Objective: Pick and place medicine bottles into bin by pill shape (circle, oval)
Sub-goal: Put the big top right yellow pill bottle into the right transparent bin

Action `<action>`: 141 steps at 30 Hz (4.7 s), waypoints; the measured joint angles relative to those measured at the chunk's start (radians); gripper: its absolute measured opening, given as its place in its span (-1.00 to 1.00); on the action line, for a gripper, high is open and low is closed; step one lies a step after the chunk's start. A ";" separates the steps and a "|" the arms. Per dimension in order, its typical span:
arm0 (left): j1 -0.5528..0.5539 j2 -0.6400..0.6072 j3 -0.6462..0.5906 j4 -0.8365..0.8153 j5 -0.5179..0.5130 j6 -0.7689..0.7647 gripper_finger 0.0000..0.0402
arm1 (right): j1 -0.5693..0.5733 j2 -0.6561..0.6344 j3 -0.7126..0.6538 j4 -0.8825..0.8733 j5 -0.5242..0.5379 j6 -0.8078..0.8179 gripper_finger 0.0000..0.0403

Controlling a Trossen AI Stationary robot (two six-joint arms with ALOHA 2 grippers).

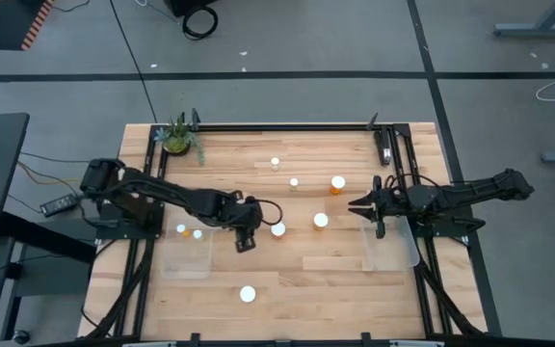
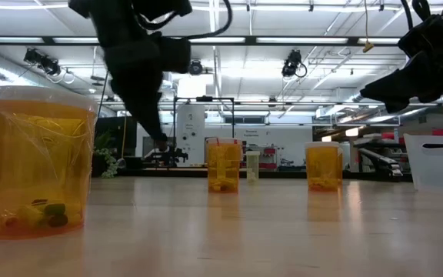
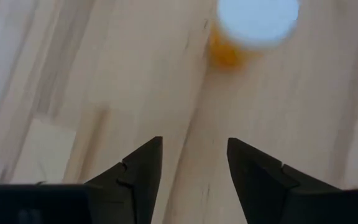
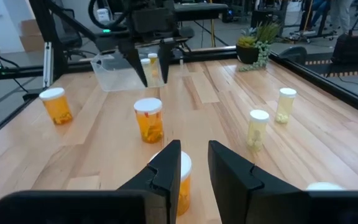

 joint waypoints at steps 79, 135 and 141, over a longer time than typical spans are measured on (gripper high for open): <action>0.078 -0.050 0.001 0.304 0.162 0.759 -0.14 | -0.111 0.356 0.223 -0.197 0.223 0.180 -0.56; 0.097 -0.048 0.000 0.303 0.136 0.496 -0.14 | -0.491 1.226 0.955 -0.779 -0.056 0.203 0.35; 0.097 -0.048 0.000 0.303 0.135 0.496 -0.14 | -0.524 1.260 0.955 -0.793 -0.055 0.195 0.35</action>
